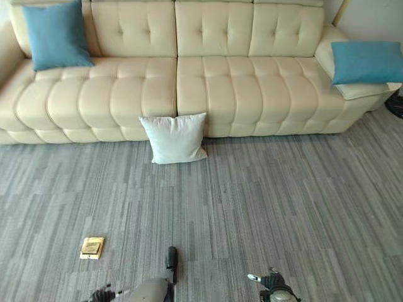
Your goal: Pick up all the scattered cushions and arrange them neatly on the sofa.
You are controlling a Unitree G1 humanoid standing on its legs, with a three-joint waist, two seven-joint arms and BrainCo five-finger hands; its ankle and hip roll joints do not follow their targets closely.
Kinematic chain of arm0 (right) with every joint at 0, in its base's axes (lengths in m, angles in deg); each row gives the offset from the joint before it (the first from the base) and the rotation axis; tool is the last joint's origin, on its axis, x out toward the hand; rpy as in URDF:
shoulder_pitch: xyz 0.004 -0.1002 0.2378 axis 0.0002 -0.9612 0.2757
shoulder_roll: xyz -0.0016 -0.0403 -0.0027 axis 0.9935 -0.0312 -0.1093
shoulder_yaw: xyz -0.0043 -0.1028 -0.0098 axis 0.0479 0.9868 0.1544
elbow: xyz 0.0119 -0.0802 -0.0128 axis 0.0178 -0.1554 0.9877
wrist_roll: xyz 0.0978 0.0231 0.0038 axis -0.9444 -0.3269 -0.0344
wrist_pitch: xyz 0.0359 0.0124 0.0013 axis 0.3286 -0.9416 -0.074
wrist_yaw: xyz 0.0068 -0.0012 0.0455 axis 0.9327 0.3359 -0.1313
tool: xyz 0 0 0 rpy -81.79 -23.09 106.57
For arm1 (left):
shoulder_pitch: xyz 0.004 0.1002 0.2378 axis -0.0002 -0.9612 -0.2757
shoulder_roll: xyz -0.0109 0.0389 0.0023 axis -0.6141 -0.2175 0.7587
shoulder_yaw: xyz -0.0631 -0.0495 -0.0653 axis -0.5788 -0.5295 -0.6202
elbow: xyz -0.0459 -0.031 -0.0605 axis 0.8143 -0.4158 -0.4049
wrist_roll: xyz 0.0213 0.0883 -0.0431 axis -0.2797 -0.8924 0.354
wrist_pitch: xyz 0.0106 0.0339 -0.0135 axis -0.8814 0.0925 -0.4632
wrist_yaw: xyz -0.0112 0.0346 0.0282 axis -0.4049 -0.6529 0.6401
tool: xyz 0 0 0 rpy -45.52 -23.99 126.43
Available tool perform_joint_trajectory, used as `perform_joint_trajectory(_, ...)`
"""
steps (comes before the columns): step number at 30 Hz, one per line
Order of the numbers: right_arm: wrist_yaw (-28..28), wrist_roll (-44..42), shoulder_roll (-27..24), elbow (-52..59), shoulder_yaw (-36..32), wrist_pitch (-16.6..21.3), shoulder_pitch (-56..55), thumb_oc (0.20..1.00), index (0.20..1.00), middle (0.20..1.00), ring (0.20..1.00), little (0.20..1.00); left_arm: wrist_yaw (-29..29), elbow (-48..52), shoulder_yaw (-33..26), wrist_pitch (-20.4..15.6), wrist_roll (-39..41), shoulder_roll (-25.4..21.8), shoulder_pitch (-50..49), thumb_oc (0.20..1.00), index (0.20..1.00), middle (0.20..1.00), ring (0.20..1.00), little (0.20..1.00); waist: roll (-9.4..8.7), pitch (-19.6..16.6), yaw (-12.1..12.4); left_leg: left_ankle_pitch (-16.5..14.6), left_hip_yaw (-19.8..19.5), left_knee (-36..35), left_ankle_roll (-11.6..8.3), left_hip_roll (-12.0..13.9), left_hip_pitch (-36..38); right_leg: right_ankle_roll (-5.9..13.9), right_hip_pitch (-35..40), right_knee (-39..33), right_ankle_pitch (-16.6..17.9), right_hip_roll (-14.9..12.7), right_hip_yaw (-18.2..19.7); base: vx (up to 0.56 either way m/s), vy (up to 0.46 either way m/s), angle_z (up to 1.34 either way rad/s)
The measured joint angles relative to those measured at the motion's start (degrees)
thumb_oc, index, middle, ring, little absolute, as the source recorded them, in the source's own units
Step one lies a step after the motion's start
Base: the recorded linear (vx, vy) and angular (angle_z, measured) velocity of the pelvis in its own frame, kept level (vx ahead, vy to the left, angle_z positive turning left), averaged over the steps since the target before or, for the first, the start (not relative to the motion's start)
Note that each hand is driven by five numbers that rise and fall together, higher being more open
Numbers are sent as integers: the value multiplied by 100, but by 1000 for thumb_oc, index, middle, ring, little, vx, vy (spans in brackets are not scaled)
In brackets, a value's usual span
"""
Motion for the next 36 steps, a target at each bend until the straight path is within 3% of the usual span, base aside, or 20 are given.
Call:
perform_joint_trajectory(1,-32,1,20,74,0,17,36,1000,1000,1000,1000,1000,-3,52,55,-15,-1,-12,111,1000,1000,1000,1000,1000,18,8,12,-100,7,-10,102,-71,143,146,-201,522,-145,-100,34,160,184,2)
perform_joint_trajectory(3,-69,3,38,239,0,29,110,1000,1000,1000,1000,1000,0,67,222,-22,-2,-85,189,1000,1000,1000,1000,1000,134,52,-45,-217,20,-28,100,-202,549,329,-1225,2946,53,-238,286,251,266,6)
perform_joint_trajectory(4,-66,4,89,227,-11,21,115,1000,1000,1000,1000,1000,10,203,337,-11,-2,-127,127,1000,1000,1000,1000,1000,114,133,-32,-470,45,-17,291,-267,716,396,-1717,3915,538,-365,247,436,274,8)
perform_joint_trajectory(5,-69,4,109,243,-5,22,93,1000,1000,1000,1000,1000,-1,280,436,-6,-1,-114,62,1000,1000,1000,1000,1000,182,170,-52,-550,7,-13,385,-254,816,314,-2065,4285,466,-374,148,579,60,-27)
perform_joint_trajectory(6,-78,3,51,286,-65,20,83,1000,1000,1000,1000,1000,2,265,433,31,1,-11,46,1000,1000,1000,1000,1000,392,336,-132,-640,-32,15,408,-95,929,68,-2408,3716,26,-76,40,505,7,-16)
perform_joint_trajectory(7,-77,2,30,295,-82,27,118,1000,1000,1000,1000,1000,2,218,417,25,1,29,90,1000,1000,1000,1000,1000,517,410,-229,-651,-83,30,397,31,950,-14,-2463,2972,-84,84,-118,464,-76,-17)
perform_joint_trajectory(9,-66,1,43,271,-56,12,184,1000,1000,1000,1000,1000,-5,92,363,7,4,19,133,1000,1000,1000,1000,1000,585,483,-294,-680,-122,-15,326,121,951,-45,-2540,1350,70,299,-301,330,-71,19)
perform_joint_trajectory(10,-63,1,50,315,-45,-20,16,1000,1000,1000,1000,1000,5,43,190,-13,11,-20,238,1000,1000,1000,1000,1000,301,555,-418,-765,-186,-96,205,-82,1123,102,-2716,152,462,199,-183,387,-74,45)
perform_joint_trajectory(14,-50,2,52,156,-152,-118,-14,1000,1000,1000,1000,1000,10,-3,7,-17,30,41,322,1000,1000,1000,1000,1000,56,611,-597,-894,-546,-110,202,-253,1318,255,-2826,-1434,1292,105,-107,423,-86,56)
perform_joint_trajectory(17,-52,1,46,103,-251,-113,-69,1000,1000,1000,1000,1000,14,-10,-35,-23,55,70,224,1000,1000,1000,1000,1000,95,614,-635,-982,-800,-281,62,-173,1669,209,-2637,-1356,1604,116,-10,429,-152,55)
perform_joint_trajectory(19,-57,-2,22,6,-347,-112,-267,1000,1000,1000,1000,1000,28,-159,-26,-39,255,134,83,1000,1000,1000,1000,1000,160,502,-737,-1241,-1181,-369,-329,-37,2027,-25,-2229,-875,1769,145,-25,471,-183,77)
perform_joint_trajectory(21,-57,-5,-90,-34,-340,-103,-220,1000,1000,1000,1000,1000,30,-173,-31,-45,274,231,-98,1000,1000,1000,1000,1000,528,366,-769,-1415,-1242,-310,-551,429,2137,-105,-2036,-875,1734,535,-144,400,-177,42)
perform_joint_trajectory(23,-56,-10,-162,-30,-339,-99,-212,1000,1000,1000,1000,1000,25,-154,-28,-49,276,252,-142,1000,1000,1000,1000,1000,552,317,-800,-1473,-1241,-96,-744,534,2135,-329,-1939,-857,1946,597,-315,278,-137,39)
perform_joint_trajectory(24,-52,-18,-308,-30,-343,-81,-152,1000,1000,1000,1000,1000,14,-165,-3,-62,274,328,-69,1000,1000,1000,1000,1000,577,286,-842,-1569,-1230,437,-971,597,1949,-621,-1797,-865,1795,644,-500,277,-131,42)
perform_joint_trajectory(25,-49,-20,-362,24,-335,-58,-142,1000,1000,1000,1000,1000,13,-121,-3,-73,274,357,-40,1000,1000,1000,1000,1000,584,276,-837,-1566,-1238,612,-982,603,1902,-786,-1729,-879,1677,684,-511,276,-131,32)
perform_joint_trajectory(29,-64,-26,-413,120,-309,16,-68,1000,1000,1000,1000,1000,-8,1,-9,-113,275,370,-40,1000,1000,1000,1000,1000,578,179,-840,-1738,-1229,2083,-1305,665,1508,-985,-1331,-983,1676,834,-542,259,-145,-7)
perform_joint_trajectory(30,-72,-27,-420,202,-328,38,12,1000,1000,1000,1000,1000,-12,15,-21,-117,275,373,-21,1000,1000,1000,1000,1000,653,140,-820,-1664,-1267,2650,-1410,640,1224,-1054,-1309,-941,1423,925,-473,246,-138,-5)
perform_joint_trajectory(32,-70,-112,-384,108,-320,14,46,1000,1000,1000,1000,1000,-13,5,-32,-108,277,361,56,1000,1000,1000,1000,1000,561,183,-759,-1353,-1290,3699,-1729,573,817,-1255,-1100,-920,1456,899,-404,271,-127,-22)
perform_joint_trajectory(35,-66,-130,-367,110,-324,24,21,1000,1000,1000,1000,1000,-19,-18,-26,-102,278,365,16,1000,1000,1000,1000,1000,449,197,-728,-1182,-1015,4117,-1618,636,667,-1471,-842,-921,1163,880,-296,322,-73,-8)
perform_joint_trajectory(36,-72,-135,-317,104,-310,9,-23,1000,1000,1000,1000,1000,-28,-30,-28,-127,278,339,70,1000,1000,1000,1000,1000,326,217,-648,-1338,-533,3559,-1327,685,538,-1522,-712,-1050,1143,796,-274,335,48,10)
